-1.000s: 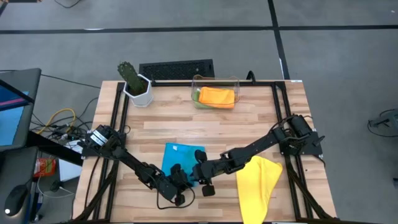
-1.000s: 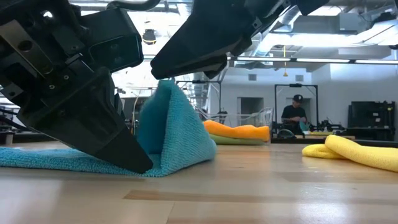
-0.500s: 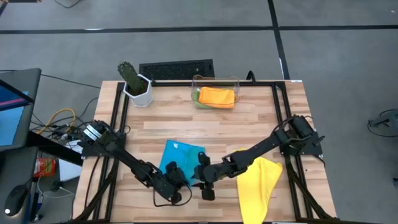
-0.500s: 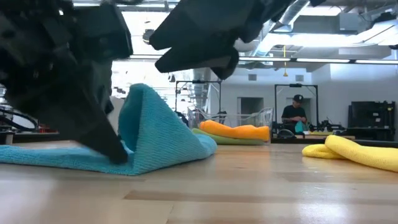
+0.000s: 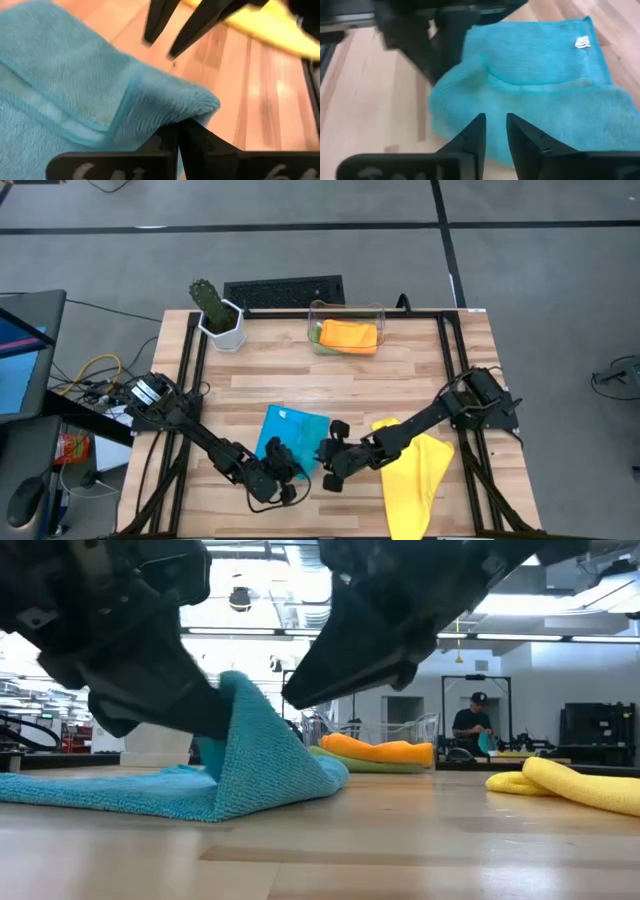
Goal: Fold microfiber towels
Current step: Fold the blue towel
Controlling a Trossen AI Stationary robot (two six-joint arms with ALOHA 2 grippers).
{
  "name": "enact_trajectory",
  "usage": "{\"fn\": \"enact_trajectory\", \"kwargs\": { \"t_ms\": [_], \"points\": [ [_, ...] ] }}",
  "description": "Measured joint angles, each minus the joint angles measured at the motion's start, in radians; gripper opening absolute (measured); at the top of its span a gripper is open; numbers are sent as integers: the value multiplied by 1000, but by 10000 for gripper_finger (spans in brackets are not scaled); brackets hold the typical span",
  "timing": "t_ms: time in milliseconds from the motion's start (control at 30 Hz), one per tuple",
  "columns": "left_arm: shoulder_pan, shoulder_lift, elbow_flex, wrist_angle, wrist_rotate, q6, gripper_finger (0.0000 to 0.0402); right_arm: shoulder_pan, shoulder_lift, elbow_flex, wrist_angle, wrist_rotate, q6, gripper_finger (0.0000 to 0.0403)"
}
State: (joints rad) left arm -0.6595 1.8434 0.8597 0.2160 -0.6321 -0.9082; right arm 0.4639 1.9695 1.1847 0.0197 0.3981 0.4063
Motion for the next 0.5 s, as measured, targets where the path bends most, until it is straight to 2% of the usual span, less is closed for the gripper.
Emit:
{"fn": "enact_trajectory", "kwargs": {
  "t_ms": [67,167,433,500],
  "points": [
    [-1,10,0,31,-24,-5,0,-11,2,-9,18,-2,-16,91],
    [-1,28,1,78,-5,-16,0,-25,2,-12,33,-11,-17,83],
    [-12,42,1,64,17,-82,0,-54,33,-13,29,-20,-64,74],
    [-14,42,1,71,15,-89,0,-67,44,-14,35,-52,-64,74]
  ]
}}
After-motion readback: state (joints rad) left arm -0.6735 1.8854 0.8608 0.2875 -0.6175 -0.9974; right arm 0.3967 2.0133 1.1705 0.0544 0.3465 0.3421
